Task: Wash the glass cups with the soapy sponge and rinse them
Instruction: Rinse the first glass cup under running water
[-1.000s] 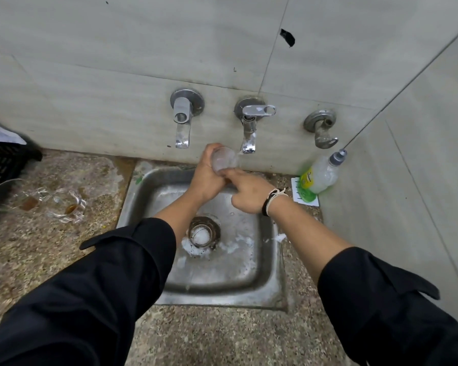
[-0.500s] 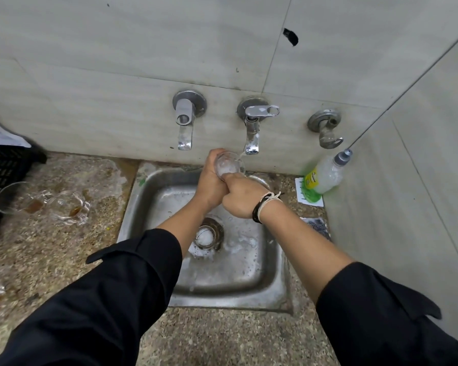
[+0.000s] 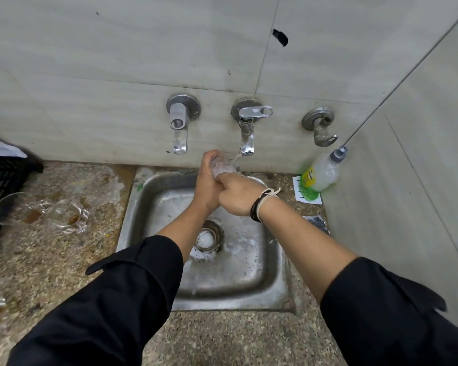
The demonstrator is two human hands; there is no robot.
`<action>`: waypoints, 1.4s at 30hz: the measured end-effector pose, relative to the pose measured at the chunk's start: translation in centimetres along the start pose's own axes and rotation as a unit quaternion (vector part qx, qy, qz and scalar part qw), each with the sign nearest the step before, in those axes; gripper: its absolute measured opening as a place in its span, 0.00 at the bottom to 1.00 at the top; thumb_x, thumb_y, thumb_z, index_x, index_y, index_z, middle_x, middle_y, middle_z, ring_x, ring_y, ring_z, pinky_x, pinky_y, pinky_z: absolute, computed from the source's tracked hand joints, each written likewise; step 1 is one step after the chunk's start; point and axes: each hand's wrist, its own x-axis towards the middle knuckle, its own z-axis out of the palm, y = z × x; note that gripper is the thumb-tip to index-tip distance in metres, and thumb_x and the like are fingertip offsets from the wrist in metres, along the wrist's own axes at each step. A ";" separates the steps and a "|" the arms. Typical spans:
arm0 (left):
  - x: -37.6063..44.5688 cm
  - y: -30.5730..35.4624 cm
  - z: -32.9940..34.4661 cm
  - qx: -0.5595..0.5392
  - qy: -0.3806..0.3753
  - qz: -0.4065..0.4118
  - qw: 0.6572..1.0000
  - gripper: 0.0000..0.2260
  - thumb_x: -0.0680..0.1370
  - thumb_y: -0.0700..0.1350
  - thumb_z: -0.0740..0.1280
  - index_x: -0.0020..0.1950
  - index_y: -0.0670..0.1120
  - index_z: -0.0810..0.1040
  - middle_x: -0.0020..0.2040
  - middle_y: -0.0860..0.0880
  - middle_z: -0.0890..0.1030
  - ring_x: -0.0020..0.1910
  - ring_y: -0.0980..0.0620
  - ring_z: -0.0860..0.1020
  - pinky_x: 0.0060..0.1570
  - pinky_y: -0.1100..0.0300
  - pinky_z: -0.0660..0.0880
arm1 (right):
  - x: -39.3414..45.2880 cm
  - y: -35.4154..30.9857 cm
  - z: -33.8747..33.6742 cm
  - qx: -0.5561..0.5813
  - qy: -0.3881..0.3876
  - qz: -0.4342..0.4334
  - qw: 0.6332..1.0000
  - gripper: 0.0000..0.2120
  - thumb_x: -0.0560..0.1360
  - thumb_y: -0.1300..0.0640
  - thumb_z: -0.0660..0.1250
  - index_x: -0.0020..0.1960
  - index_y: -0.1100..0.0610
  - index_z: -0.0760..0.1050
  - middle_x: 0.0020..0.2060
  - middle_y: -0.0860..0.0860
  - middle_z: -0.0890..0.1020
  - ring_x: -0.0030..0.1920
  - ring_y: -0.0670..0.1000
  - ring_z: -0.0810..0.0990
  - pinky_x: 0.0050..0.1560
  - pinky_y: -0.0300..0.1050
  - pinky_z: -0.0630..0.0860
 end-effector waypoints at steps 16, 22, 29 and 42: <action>-1.1 0.6 -0.1 -0.034 0.007 -0.009 0.999 0.17 0.81 0.31 0.62 0.64 0.50 0.68 0.56 0.50 0.76 0.49 0.57 0.78 0.48 0.65 0.76 | 0.0 0.6 -0.3 0.002 -0.006 -0.031 1.000 0.17 0.75 0.63 0.56 0.62 0.59 0.73 0.53 0.56 0.76 0.55 0.58 0.75 0.48 0.47 0.70; -2.0 -0.2 -1.5 0.069 -0.017 0.058 0.996 0.33 0.70 0.48 0.76 0.66 0.60 0.60 0.65 0.43 0.75 0.62 0.47 0.78 0.61 0.53 0.77 | 0.8 2.0 -2.7 -0.082 -0.041 -0.105 0.990 0.10 0.74 0.66 0.61 0.40 0.53 0.73 0.40 0.51 0.76 0.46 0.56 0.75 0.41 0.45 0.65; -0.5 1.0 -3.9 0.002 -0.163 -0.004 0.987 0.38 0.68 0.37 0.82 0.70 0.49 0.65 0.66 0.43 0.77 0.62 0.47 0.80 0.60 0.57 0.79 | 0.4 3.8 -3.3 -0.214 0.038 -0.175 0.960 0.16 0.73 0.47 0.62 0.58 0.46 0.79 0.50 0.53 0.84 0.48 0.59 0.81 0.48 0.51 0.78; -0.3 -0.6 -0.2 0.138 -0.040 0.070 0.987 0.07 0.77 0.43 0.70 0.49 0.53 0.75 0.42 0.52 0.78 0.40 0.56 0.77 0.46 0.60 0.77 | -0.6 0.7 -0.2 -0.122 0.038 -0.053 0.990 0.17 0.76 0.61 0.61 0.64 0.62 0.75 0.57 0.60 0.81 0.57 0.59 0.79 0.47 0.44 0.70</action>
